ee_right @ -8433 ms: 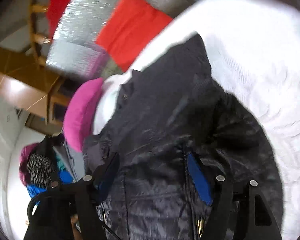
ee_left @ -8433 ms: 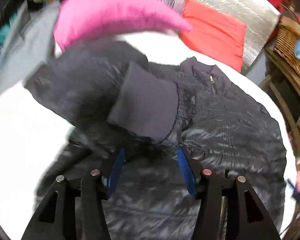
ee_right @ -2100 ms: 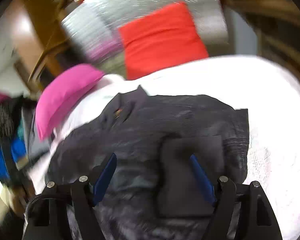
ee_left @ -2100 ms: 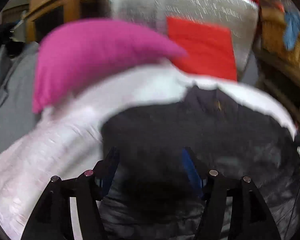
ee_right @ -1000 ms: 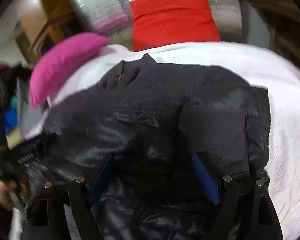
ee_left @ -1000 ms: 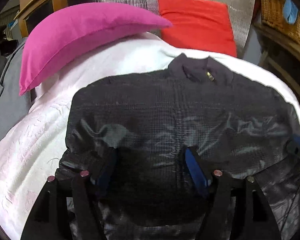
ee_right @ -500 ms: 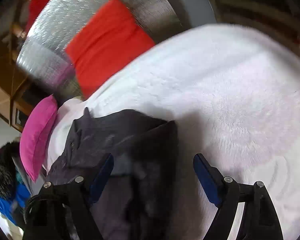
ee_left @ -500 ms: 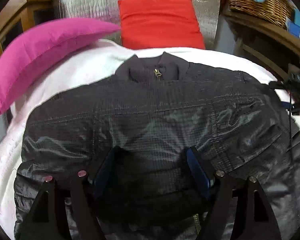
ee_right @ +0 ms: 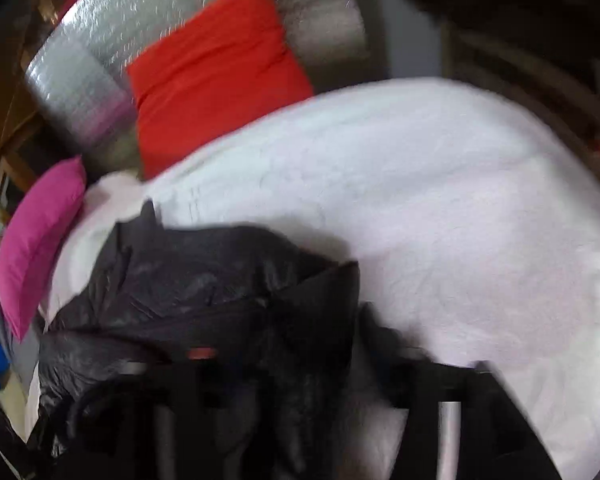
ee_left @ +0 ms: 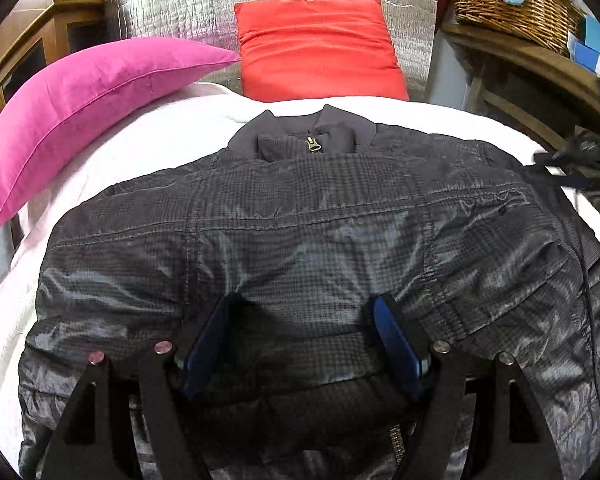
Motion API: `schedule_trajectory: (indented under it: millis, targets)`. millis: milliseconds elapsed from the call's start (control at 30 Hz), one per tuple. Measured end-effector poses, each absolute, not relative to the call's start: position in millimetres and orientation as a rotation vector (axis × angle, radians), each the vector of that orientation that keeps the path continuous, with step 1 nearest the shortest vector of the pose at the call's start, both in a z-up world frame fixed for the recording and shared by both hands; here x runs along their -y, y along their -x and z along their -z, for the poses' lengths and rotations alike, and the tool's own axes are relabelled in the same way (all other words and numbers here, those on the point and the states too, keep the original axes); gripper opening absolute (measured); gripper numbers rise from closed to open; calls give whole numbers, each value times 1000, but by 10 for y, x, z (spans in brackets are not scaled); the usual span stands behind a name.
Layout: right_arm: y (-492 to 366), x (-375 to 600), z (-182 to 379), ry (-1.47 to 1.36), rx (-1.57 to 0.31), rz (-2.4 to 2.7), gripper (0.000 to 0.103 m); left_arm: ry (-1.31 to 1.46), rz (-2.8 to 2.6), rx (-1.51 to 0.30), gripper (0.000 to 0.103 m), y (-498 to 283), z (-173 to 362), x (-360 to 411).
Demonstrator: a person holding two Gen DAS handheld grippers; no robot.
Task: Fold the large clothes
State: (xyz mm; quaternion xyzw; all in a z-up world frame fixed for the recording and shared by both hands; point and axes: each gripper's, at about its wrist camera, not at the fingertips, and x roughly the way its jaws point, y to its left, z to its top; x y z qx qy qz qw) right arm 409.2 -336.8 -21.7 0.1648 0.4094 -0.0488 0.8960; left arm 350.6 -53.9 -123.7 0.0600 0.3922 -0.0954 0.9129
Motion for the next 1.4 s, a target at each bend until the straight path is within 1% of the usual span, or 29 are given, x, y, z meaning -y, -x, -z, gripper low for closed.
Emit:
schedule_trajectory:
  millis: [100,167,267,333,400,500,567,667,700,733,767,800,867,933,967,1033,1133,1233,1300,1333,1400]
  targets:
    - [-3850,3046,-208,-252,-744,24,64,-79,222,-814,76,-3487,1089,462]
    - [-3715,2742,-299,-206,-730,-82,69,1,254,-808,76,-3453,915,296]
    - [-3656,2250,-177,-100,-777,-210,69,140,251,-743,77,-3444,598,-202]
    - [-3652,1977,13,-11,-810,-269,69,252,193,-716,78,-3565,472,-724]
    - [-3691,1845,261,27,-870,-297,69,362,105,-754,78,-3802,515,-1234]
    - [-3718,1809,505,36,-903,-314,69,541,39,-869,78,-4189,812,-1845]
    - [-3689,1821,526,34,-897,-324,69,589,27,-930,77,-4382,990,-2012]
    - [-3716,1891,546,-10,-905,-345,69,626,37,-963,77,-4599,1131,-2049]
    - [-3753,1904,571,-20,-903,-350,69,639,54,-969,71,-4668,1154,-2035]
    - [-3765,1922,569,-24,-900,-353,69,633,80,-986,58,-4755,1194,-1986]
    - [-3755,1928,572,-23,-894,-353,69,584,75,-1022,14,-4836,1239,-1933]
    - [-3810,1879,598,-23,-892,-355,69,561,70,-1033,12,-4873,1269,-1913]
    - [-3861,1825,632,-26,-892,-355,69,521,78,-952,10,-4813,1167,-1875]
    - [-3829,1864,619,-28,-888,-357,69,478,93,-859,10,-4675,1015,-1846]
    - [-3831,1860,629,-28,-885,-357,69,414,90,-850,11,-4641,1043,-1811]
    - [-3863,1835,652,-25,-882,-360,69,320,63,-965,13,-4736,1339,-1754]
    - [-3818,1853,621,-17,-886,-355,69,294,29,-939,18,-4695,1271,-1733]
    - [-3821,1876,601,-32,-888,-363,69,212,-78,-899,35,-4556,1063,-1663]
    - [-3827,1902,538,-60,-897,-372,69,142,-178,-821,53,-4397,864,-1595]
    - [-3816,1947,458,-99,-899,-386,69,90,-221,-777,56,-4297,762,-1530]
    - [-3798,2095,244,-160,-840,-390,69,32,-233,-702,62,-4125,611,-1412]
